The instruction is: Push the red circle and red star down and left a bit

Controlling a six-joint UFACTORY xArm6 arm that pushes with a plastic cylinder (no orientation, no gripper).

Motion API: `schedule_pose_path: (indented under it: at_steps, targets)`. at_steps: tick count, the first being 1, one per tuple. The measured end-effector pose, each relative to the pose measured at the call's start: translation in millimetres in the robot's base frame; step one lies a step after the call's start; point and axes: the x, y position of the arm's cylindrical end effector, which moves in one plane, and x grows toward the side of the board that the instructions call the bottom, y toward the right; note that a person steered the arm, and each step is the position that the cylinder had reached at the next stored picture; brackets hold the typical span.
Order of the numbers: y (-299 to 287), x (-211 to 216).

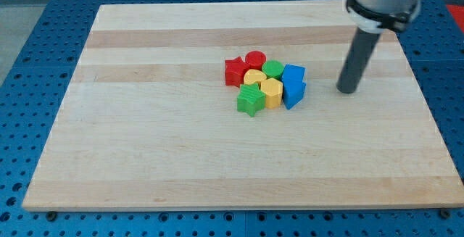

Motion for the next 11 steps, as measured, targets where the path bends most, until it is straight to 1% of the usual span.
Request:
schedule_pose_path:
  at_steps: [1, 2, 4, 5, 8, 10, 11]
  targets:
    - [-24, -11]
    - [-30, -22]
    - [-76, -65]
    - [-88, -74]
    - [-135, -70]
    - [-141, -45]
    - [-141, -44]
